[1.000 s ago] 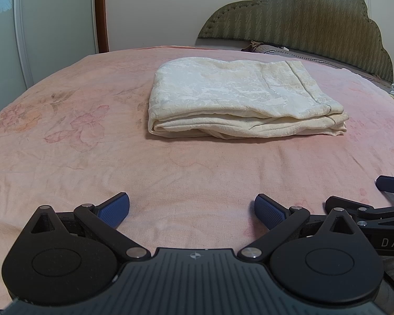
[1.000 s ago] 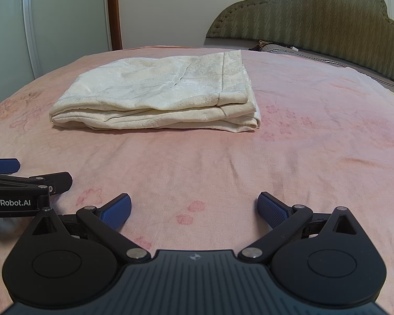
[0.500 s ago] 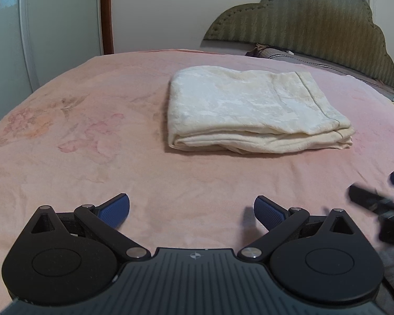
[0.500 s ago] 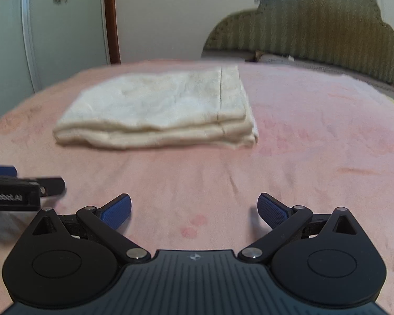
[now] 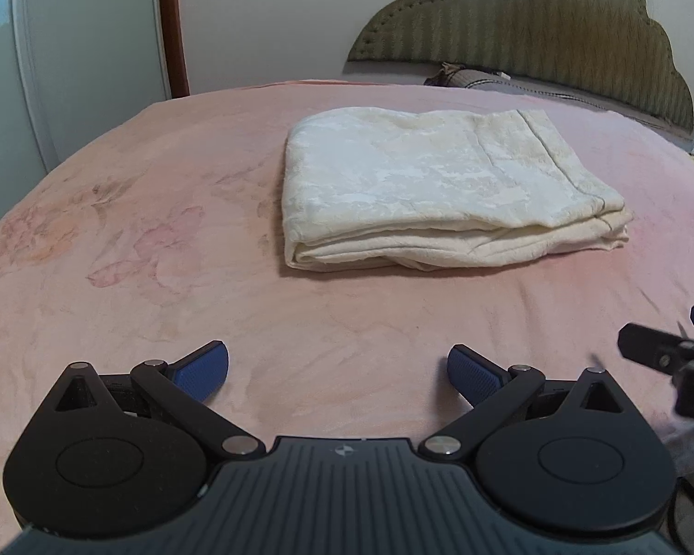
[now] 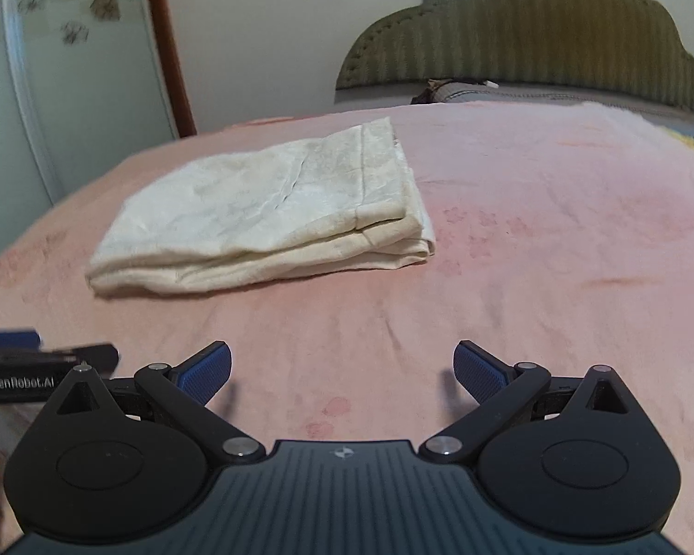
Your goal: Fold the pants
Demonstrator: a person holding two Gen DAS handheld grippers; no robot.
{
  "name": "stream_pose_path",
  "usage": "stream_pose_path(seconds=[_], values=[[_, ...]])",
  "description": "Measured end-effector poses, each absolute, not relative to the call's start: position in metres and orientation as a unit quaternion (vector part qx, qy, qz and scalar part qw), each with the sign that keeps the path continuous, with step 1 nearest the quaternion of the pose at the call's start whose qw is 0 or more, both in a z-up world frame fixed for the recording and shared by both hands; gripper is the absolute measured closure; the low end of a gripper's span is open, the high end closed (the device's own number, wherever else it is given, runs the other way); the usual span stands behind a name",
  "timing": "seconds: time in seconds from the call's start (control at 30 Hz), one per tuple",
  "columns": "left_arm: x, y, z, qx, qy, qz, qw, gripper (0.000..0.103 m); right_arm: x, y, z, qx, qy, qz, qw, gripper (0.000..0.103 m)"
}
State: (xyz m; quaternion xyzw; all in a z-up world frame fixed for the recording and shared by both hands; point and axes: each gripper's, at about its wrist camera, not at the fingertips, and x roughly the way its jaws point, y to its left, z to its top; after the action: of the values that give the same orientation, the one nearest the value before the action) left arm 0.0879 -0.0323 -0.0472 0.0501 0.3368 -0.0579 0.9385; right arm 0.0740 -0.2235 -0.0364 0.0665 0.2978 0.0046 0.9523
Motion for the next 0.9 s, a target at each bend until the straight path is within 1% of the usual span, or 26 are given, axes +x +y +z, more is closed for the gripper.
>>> stream_pose_path(seconds=[0.17, 0.4, 0.9], values=[[0.088, -0.034, -0.054, 0.048, 0.337, -0.06, 0.939, 0.0, 0.074, -0.209, -0.049, -0.002, 0.311, -0.003, 0.95, 0.0], [0.083, -0.032, -0.058, 0.04, 0.323, -0.058, 0.944, 0.0, 0.076, -0.216, -0.053, 0.022, 0.32, 0.005, 0.947, 0.0], [0.084, -0.031, -0.059, 0.037, 0.323, -0.059, 0.944, 0.0, 0.076, -0.214, -0.054, 0.015, 0.32, 0.002, 0.947, 0.0]])
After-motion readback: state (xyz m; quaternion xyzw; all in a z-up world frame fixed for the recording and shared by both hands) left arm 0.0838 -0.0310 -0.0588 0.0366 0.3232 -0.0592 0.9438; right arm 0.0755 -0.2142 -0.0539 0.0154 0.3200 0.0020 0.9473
